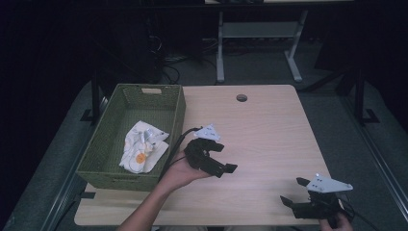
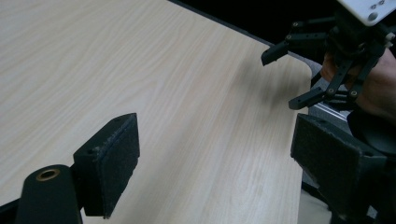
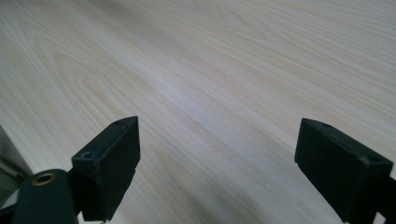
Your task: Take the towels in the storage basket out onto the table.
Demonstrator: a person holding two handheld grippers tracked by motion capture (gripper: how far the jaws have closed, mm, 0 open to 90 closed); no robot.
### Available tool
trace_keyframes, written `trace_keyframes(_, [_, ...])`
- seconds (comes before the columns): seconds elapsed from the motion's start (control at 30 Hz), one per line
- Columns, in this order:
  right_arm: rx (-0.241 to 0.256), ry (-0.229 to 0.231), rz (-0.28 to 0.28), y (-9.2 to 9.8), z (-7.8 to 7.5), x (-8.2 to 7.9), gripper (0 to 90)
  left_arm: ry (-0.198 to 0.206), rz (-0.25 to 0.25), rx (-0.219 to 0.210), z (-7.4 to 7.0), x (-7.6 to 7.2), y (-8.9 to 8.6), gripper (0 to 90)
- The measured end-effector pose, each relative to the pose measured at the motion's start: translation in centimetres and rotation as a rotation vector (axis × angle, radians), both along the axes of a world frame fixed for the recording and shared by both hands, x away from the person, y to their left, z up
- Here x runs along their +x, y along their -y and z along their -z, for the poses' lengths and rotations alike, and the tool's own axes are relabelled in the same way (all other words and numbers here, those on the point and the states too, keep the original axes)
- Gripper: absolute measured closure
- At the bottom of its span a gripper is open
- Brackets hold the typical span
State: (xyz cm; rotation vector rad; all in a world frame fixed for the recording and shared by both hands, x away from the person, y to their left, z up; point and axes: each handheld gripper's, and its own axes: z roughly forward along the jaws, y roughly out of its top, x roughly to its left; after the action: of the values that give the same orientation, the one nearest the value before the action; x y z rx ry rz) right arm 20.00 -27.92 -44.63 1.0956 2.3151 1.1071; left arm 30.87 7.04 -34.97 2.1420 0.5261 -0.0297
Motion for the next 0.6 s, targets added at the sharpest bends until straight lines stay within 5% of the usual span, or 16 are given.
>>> trace_keyframes(0.33, [-0.002,-0.001,-0.004,-0.1,0.0,0.0,13.9,-0.038,-0.058,-0.013,-1.1,1.7,-3.0,15.7])
trace_keyframes(0.5, [0.0,0.007,-0.006,0.1,-0.1,0.0,13.9,-0.069,-0.09,-0.014,-2.0,2.7,-5.9,15.7])
trace_keyframes(0.6, [0.0,0.008,-0.005,0.1,-0.1,0.0,13.9,-0.093,-0.108,-0.056,-2.6,3.3,-8.0,15.7])
